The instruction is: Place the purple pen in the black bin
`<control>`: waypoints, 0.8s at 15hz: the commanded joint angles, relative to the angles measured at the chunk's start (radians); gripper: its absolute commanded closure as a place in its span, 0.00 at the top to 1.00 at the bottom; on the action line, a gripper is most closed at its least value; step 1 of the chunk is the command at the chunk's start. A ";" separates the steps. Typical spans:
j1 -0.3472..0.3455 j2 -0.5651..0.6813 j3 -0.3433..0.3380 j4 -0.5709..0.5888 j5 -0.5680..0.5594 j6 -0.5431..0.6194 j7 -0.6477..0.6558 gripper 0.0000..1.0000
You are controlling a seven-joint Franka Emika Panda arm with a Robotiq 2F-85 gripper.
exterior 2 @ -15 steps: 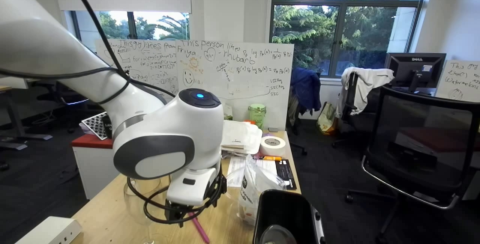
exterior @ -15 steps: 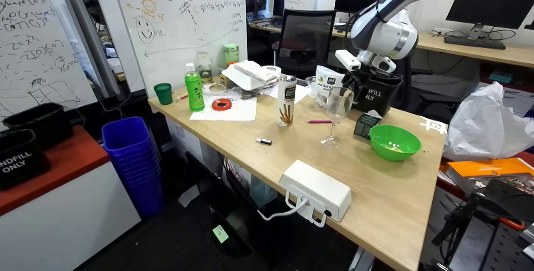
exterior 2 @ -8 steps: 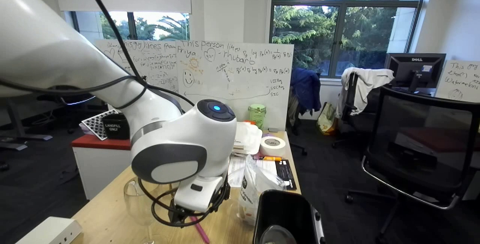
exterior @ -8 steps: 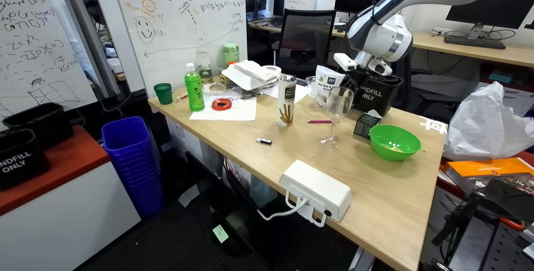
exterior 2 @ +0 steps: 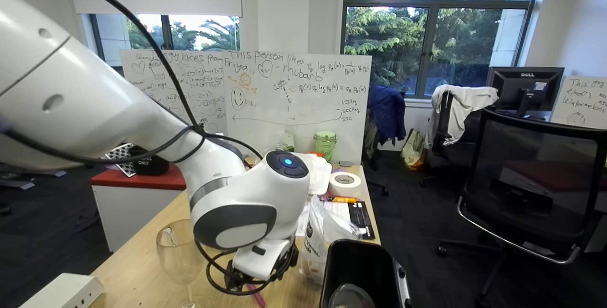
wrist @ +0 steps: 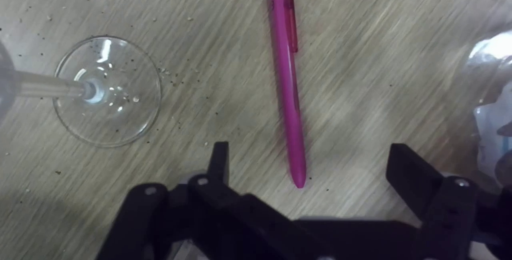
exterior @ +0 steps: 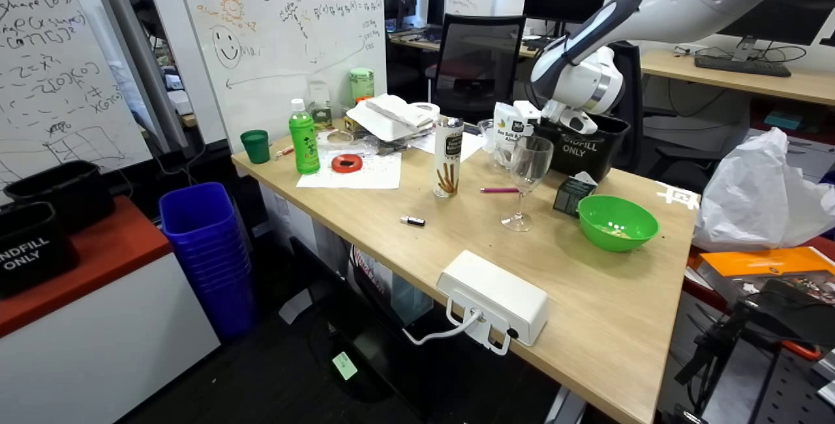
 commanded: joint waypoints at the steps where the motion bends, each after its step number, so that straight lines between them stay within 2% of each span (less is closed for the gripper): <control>1: -0.013 0.062 -0.011 0.092 -0.012 -0.060 0.038 1.00; 5: -0.023 0.107 -0.012 0.142 -0.015 -0.086 0.054 1.00; 12: 0.003 0.156 -0.020 0.185 -0.053 -0.053 0.054 1.00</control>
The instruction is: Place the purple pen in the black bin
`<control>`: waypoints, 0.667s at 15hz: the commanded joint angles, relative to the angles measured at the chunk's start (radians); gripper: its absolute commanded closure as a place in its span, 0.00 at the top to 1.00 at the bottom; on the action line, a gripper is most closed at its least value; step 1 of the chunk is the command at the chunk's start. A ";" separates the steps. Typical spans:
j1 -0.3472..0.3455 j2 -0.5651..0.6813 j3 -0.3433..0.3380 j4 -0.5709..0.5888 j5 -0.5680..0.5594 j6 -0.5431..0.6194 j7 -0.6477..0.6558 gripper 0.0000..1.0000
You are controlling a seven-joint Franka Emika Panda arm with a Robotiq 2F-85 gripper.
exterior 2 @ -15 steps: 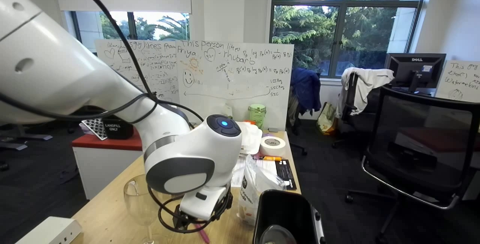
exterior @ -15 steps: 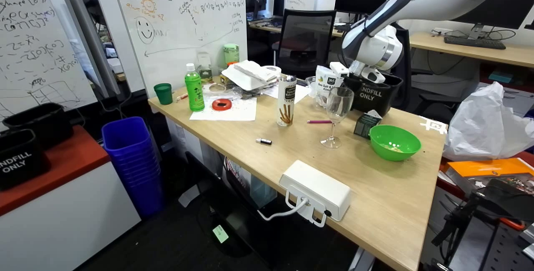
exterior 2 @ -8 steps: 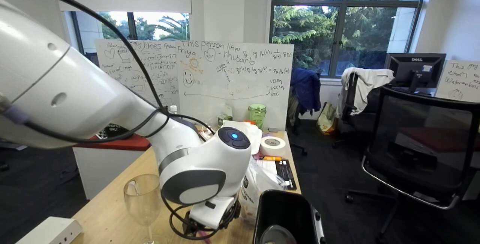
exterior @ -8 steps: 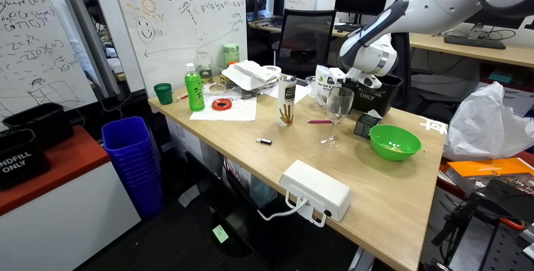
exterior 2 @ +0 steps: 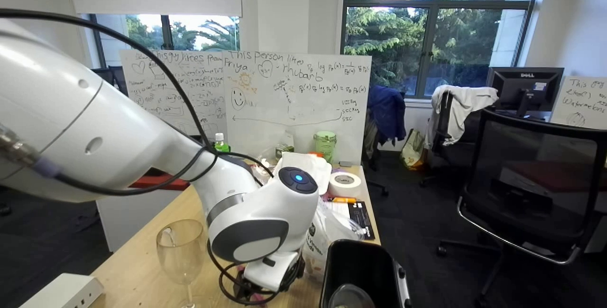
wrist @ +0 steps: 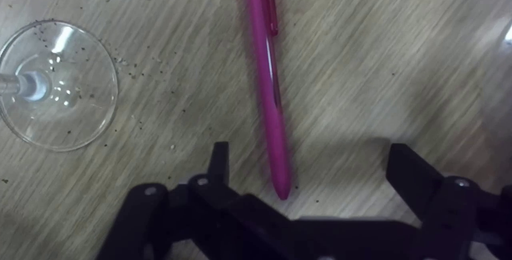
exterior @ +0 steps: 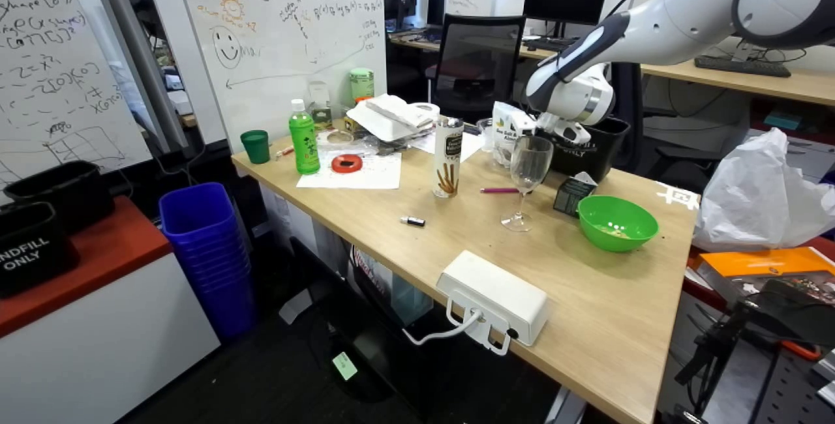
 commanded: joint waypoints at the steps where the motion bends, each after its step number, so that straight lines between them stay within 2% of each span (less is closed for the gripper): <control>1: 0.011 0.033 -0.003 0.037 -0.043 -0.001 0.012 1.00; 4: 0.017 0.031 0.001 0.035 -0.062 0.012 0.009 1.00; 5: 0.019 0.031 0.002 0.034 -0.063 0.018 0.010 0.94; 6: 0.021 0.032 0.003 0.034 -0.064 0.025 0.010 0.76; 7: 0.021 0.031 0.004 0.035 -0.067 0.032 0.009 0.67; 10: 0.022 0.033 0.002 0.042 -0.082 0.017 0.010 0.45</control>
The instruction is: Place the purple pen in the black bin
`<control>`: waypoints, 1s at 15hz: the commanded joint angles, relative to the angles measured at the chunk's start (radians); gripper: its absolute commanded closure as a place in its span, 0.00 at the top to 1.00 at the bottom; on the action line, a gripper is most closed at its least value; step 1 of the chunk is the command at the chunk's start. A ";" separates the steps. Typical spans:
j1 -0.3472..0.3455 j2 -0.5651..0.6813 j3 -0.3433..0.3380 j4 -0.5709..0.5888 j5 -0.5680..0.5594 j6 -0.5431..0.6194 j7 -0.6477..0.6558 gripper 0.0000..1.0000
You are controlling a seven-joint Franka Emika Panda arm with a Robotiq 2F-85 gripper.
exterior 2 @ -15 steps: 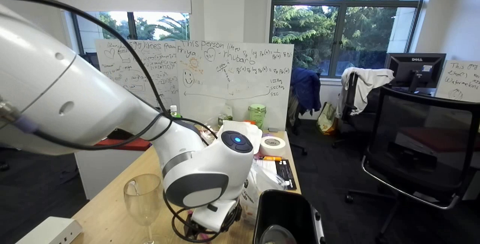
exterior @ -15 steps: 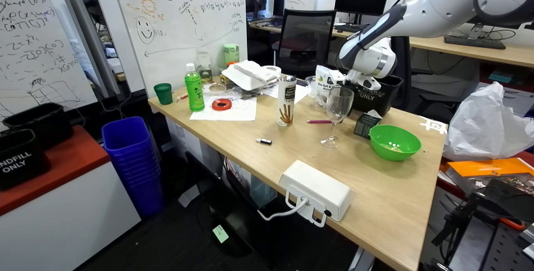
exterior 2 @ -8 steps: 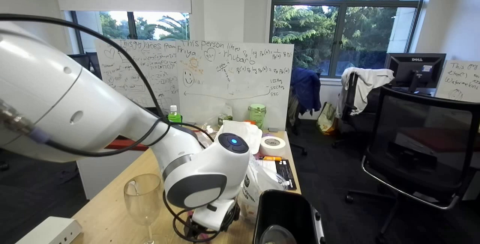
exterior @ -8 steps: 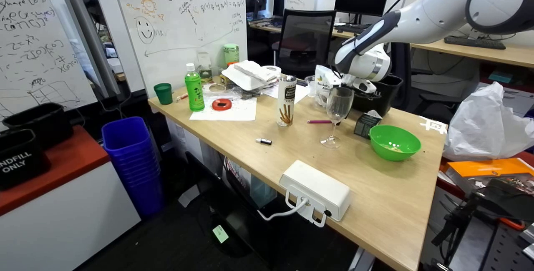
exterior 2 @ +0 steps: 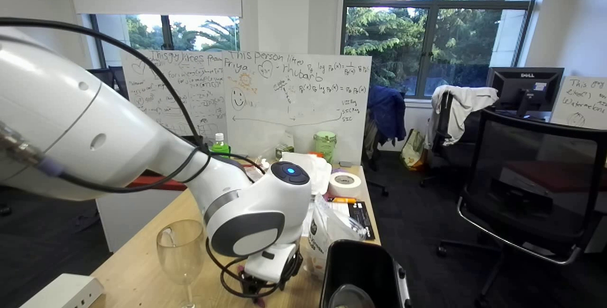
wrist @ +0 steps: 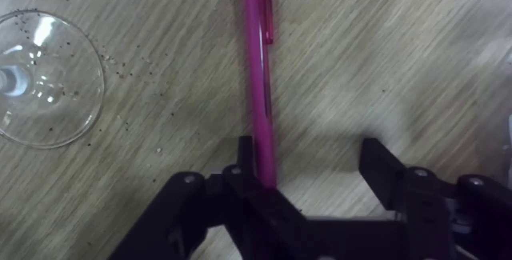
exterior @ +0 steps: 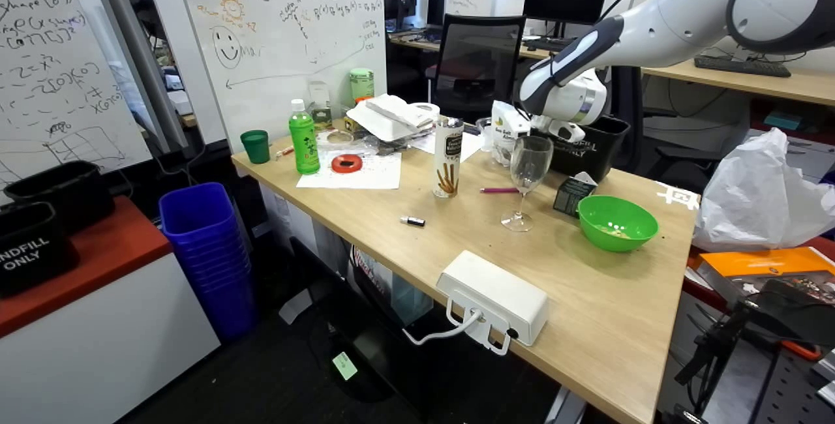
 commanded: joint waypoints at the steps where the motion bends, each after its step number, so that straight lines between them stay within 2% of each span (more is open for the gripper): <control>1: 0.003 0.023 0.002 0.021 -0.020 -0.012 0.011 0.38; 5: 0.006 0.027 -0.002 0.029 -0.033 -0.014 0.017 0.10; 7: 0.004 0.024 0.000 0.028 -0.033 -0.015 0.014 0.00; 15: -0.022 -0.050 0.019 -0.050 0.002 0.019 -0.018 0.03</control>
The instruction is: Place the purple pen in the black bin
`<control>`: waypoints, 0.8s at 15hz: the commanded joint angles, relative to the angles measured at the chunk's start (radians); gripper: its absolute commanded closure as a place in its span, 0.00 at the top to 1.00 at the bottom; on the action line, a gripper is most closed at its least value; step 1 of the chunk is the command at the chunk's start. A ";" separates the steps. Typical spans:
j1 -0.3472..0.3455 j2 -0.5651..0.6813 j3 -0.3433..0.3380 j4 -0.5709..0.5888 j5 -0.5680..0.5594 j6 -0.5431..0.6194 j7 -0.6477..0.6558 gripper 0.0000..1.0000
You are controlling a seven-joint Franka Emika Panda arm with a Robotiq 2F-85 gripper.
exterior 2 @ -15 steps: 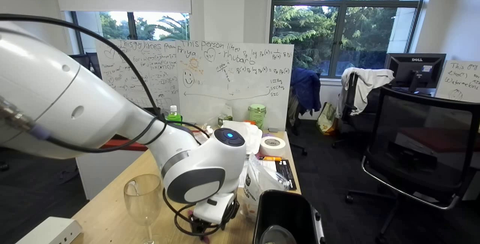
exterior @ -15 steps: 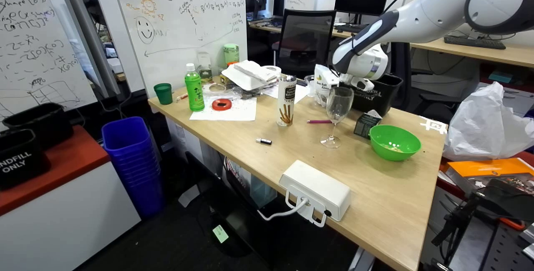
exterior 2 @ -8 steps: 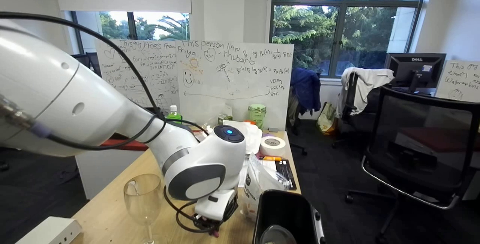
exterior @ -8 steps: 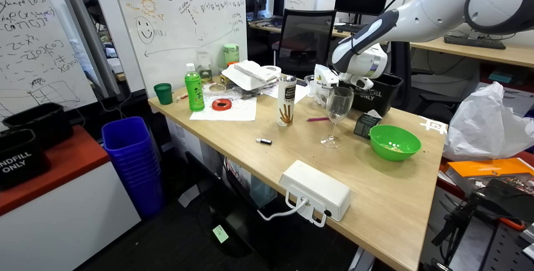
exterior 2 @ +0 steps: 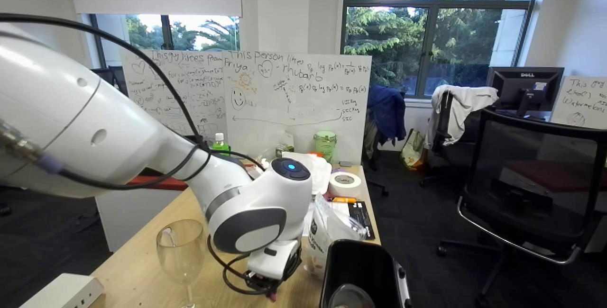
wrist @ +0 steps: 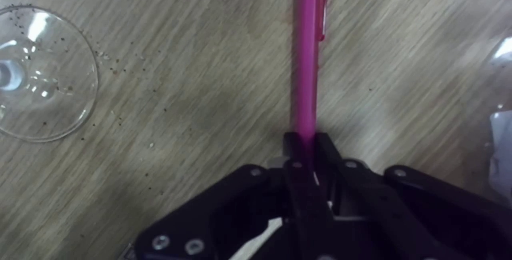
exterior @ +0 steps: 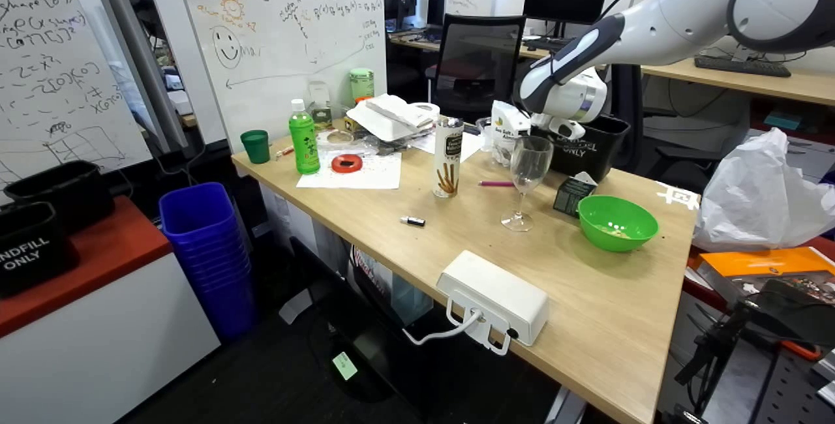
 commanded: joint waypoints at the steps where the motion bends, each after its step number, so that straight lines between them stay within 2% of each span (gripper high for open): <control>1: -0.027 -0.061 0.025 -0.072 0.031 0.024 -0.023 0.03; 8: -0.099 -0.226 0.089 -0.183 0.171 0.024 -0.116 0.03; 12: -0.105 -0.330 0.094 -0.277 0.292 0.038 -0.205 0.03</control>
